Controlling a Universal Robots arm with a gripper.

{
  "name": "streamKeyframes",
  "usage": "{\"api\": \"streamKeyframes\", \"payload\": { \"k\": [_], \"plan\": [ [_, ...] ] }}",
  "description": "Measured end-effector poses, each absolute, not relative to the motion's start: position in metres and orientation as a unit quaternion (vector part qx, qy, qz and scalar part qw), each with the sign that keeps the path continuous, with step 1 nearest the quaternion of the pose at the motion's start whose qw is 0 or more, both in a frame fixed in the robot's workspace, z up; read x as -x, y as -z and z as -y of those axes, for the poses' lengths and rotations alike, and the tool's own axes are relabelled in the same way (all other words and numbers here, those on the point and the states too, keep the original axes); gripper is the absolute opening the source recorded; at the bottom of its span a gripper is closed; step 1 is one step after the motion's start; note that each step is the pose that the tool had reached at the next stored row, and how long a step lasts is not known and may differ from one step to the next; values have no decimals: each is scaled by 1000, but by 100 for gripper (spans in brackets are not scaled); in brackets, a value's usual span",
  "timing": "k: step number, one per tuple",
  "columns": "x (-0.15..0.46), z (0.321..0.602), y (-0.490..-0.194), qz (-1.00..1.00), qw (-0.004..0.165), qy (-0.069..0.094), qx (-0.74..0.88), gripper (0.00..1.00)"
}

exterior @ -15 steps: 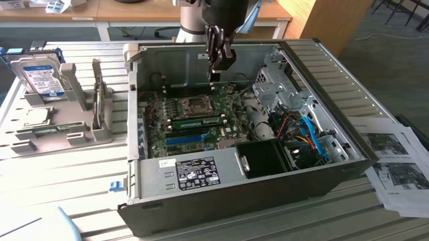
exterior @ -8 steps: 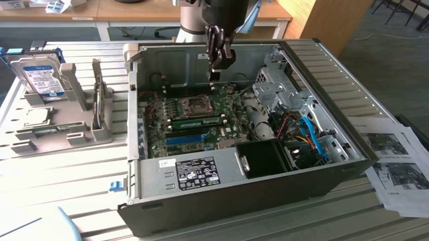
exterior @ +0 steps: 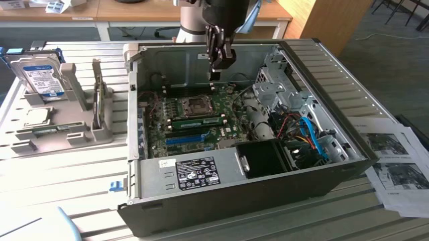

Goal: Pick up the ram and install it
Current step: 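Press down the ram until it locks into place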

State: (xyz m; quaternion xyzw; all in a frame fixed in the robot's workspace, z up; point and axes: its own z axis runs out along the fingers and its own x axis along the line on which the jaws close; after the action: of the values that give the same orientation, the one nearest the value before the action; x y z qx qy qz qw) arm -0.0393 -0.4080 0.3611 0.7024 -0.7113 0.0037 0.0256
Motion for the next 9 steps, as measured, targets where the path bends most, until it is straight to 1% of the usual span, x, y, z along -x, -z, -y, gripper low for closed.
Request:
{"api": "streamKeyframes", "payload": {
  "k": [9],
  "plan": [
    [22,408,-361,711,26,-4,-702,9]
  ]
}}
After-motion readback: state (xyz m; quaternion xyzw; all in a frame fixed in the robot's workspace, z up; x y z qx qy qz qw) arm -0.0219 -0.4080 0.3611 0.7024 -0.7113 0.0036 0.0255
